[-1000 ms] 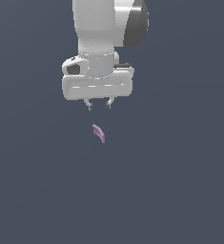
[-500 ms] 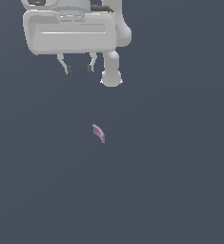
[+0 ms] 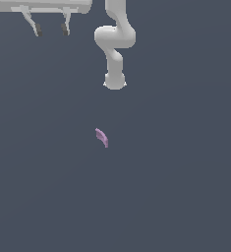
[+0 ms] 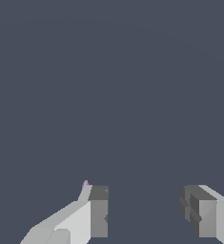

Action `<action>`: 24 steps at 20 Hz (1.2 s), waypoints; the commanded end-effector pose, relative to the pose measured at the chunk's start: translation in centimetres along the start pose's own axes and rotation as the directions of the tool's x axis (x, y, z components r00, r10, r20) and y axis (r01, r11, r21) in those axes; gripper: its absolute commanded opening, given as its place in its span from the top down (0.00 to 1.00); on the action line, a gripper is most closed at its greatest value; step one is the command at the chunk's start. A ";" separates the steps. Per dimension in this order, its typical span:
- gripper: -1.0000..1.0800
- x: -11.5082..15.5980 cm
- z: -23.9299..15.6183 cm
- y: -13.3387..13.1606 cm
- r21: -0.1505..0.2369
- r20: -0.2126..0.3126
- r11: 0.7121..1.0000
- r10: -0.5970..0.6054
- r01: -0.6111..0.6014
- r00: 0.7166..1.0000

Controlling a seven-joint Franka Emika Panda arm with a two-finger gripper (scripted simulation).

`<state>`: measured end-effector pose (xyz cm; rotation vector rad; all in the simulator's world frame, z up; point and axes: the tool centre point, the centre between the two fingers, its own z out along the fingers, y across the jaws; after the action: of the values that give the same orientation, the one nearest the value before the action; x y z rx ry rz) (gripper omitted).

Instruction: Pick up the object and move it to a goal position.

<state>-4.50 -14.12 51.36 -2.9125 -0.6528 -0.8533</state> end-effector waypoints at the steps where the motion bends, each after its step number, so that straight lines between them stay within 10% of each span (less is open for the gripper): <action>1: 0.38 -0.7 -1.7 1.1 0.019 -0.048 0.999 -0.025 0.026 0.999; 13: 0.38 -6.2 -4.8 6.8 0.131 -0.273 0.982 -0.097 0.137 0.957; 24: 0.38 -12.6 0.6 10.3 0.256 -0.461 0.937 -0.097 0.237 0.882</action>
<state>-9.61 -27.80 46.50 -2.3381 -0.8955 -1.2356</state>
